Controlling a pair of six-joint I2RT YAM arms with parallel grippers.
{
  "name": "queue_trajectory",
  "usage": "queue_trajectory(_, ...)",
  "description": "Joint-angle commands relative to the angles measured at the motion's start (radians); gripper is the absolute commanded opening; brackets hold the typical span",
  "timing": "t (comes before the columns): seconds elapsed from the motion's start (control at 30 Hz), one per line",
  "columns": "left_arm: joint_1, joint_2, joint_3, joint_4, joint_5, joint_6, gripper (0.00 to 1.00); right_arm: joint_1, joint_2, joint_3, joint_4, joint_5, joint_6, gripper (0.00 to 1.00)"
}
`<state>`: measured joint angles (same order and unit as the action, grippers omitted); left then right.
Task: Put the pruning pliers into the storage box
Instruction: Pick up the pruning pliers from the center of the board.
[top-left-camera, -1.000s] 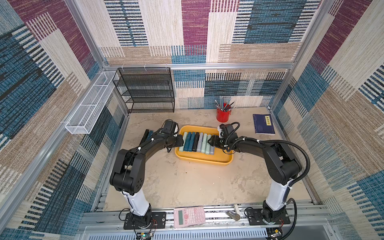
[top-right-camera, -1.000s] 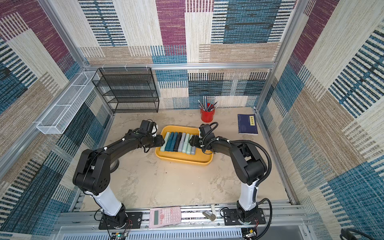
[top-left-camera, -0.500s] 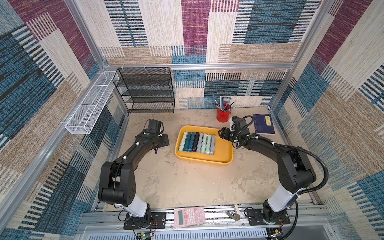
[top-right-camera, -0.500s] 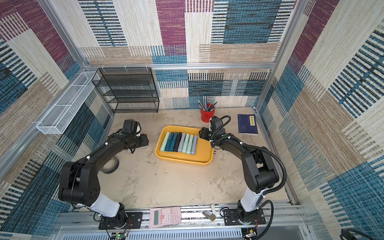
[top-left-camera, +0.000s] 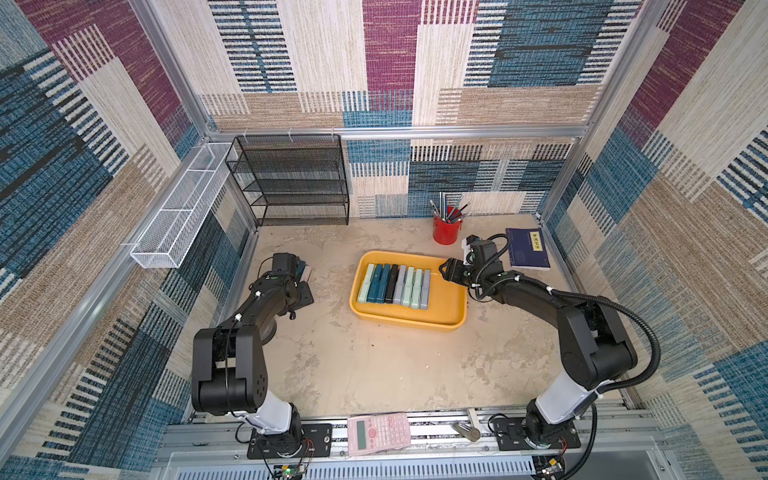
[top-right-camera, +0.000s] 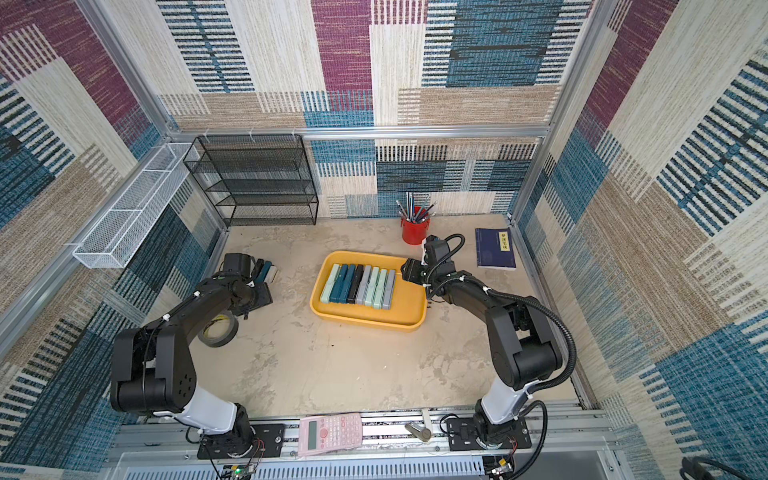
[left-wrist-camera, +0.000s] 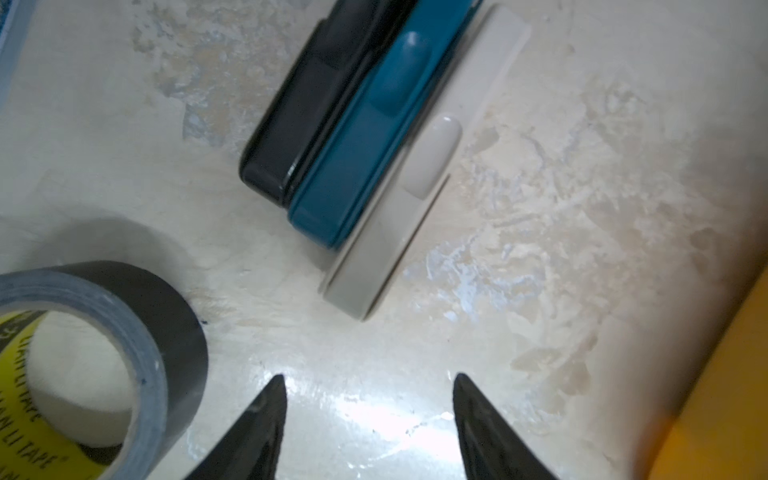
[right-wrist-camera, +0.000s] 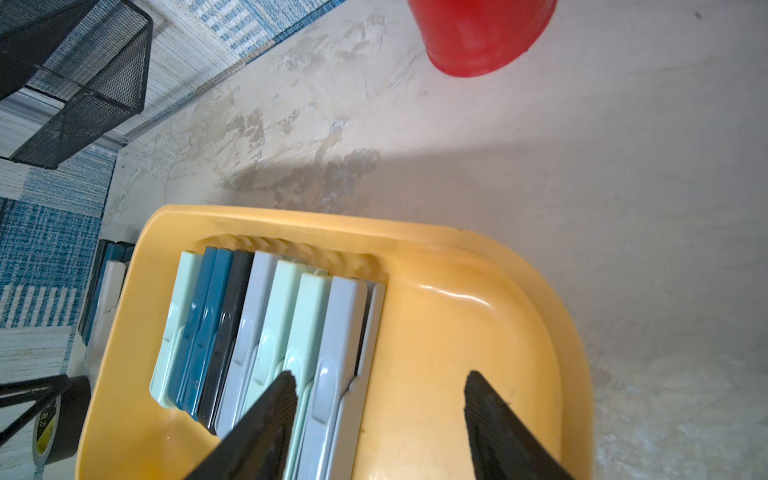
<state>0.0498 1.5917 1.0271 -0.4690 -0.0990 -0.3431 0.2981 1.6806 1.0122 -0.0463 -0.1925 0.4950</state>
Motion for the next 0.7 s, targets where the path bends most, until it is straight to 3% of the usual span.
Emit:
queue_trajectory(0.0, 0.014, 0.040, 0.048, -0.014, -0.012, 0.023, 0.65, 0.000, -0.017, -0.011, 0.046, -0.019, 0.002, 0.66)
queue_trajectory(0.2, 0.029, 0.123, 0.098, -0.017, 0.057, 0.042, 0.65, -0.001, -0.034, -0.015, 0.038, -0.003, 0.003, 0.66)
queue_trajectory(0.67, 0.030, 0.226, 0.149, -0.026, 0.071, 0.052, 0.60, -0.024, -0.087, -0.029, 0.020, 0.028, 0.006, 0.65)
